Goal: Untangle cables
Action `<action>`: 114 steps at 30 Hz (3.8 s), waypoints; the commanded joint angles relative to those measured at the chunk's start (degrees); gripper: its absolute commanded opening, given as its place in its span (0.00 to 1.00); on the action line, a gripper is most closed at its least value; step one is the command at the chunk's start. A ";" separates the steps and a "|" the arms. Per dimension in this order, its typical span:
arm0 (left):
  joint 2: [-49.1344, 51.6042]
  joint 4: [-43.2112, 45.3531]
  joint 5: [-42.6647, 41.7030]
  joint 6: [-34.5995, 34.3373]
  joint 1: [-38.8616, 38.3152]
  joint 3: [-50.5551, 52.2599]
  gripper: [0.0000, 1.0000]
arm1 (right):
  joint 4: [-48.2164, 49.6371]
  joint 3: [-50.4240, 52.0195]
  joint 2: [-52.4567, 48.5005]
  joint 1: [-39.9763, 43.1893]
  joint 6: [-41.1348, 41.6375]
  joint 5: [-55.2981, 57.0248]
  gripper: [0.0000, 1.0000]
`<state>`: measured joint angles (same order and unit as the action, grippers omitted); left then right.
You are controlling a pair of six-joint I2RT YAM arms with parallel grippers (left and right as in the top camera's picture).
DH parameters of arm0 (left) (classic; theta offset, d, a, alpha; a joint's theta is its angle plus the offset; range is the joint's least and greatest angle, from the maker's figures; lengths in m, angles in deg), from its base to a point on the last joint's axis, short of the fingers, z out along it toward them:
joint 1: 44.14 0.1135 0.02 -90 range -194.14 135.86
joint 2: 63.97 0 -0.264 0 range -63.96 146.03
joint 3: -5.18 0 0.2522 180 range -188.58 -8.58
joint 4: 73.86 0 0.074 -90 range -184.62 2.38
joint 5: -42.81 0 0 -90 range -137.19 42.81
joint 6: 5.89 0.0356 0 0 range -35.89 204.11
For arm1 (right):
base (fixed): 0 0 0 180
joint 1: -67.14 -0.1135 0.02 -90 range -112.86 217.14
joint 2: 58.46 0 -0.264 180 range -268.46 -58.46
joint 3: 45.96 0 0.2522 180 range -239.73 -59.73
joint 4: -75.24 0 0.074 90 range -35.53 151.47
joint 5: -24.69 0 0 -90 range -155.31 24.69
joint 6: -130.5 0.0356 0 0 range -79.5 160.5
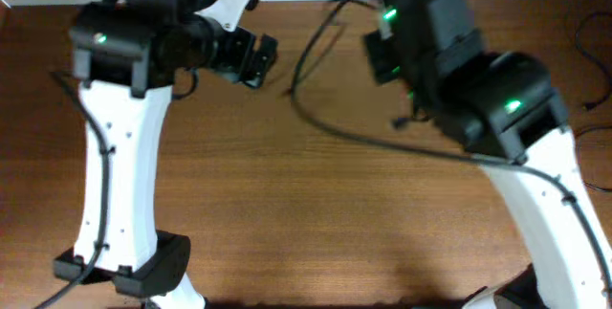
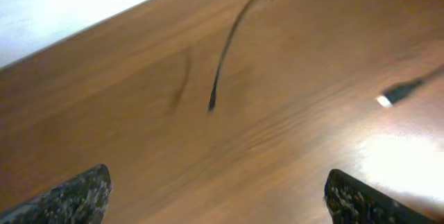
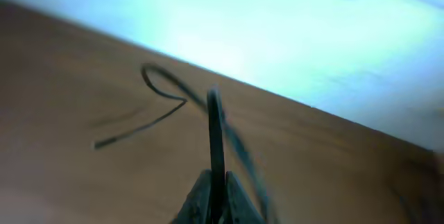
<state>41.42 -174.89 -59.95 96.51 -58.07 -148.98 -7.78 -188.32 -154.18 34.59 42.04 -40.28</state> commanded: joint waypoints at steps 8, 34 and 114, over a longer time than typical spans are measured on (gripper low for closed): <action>-0.50 19.32 -48.30 7.89 -0.02 13.33 0.99 | -2.10 -4.24 0.31 8.70 0.90 -0.98 0.04; 0.63 67.98 -60.63 7.87 -13.77 31.63 0.99 | -4.94 -13.18 3.58 8.59 0.68 0.90 0.04; 24.96 159.64 -41.05 -81.07 -20.96 31.61 0.28 | -7.48 -13.18 6.34 8.59 0.66 -5.33 0.04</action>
<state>65.96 -15.44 -101.76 14.50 -78.60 -116.79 -15.15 -200.56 -149.04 43.07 42.17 -44.34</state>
